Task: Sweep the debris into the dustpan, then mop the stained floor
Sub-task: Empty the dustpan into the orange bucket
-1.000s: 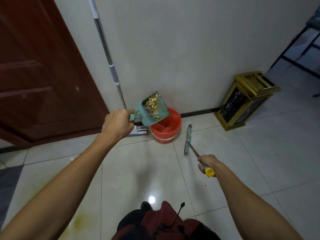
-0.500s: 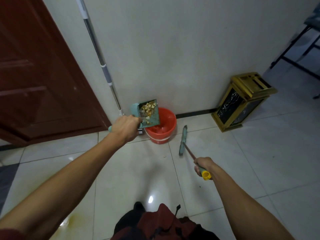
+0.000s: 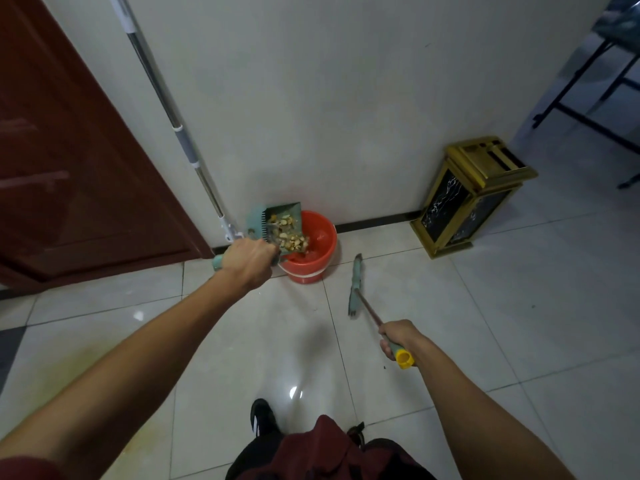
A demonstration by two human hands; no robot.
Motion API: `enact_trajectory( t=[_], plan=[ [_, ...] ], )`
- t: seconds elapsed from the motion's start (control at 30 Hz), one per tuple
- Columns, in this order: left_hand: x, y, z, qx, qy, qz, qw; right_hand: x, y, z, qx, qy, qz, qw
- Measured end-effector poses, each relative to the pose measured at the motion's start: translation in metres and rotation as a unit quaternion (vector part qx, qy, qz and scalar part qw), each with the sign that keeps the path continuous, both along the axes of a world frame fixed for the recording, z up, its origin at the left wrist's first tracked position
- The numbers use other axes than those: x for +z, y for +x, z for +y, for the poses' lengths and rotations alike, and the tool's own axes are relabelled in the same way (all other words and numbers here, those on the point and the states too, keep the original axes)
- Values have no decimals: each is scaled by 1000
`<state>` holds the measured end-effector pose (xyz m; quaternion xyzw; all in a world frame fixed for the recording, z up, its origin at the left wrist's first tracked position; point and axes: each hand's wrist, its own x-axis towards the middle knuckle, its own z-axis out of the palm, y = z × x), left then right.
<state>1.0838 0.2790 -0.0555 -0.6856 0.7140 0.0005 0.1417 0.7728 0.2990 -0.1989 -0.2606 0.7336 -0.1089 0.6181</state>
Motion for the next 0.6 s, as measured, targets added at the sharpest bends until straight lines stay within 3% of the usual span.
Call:
enact_trajectory(
  t=[0.6],
  plan=[
    [1,-10,-14,-72,35,-35,996,-17,-4,0,-6,10,8,1000]
  ],
)
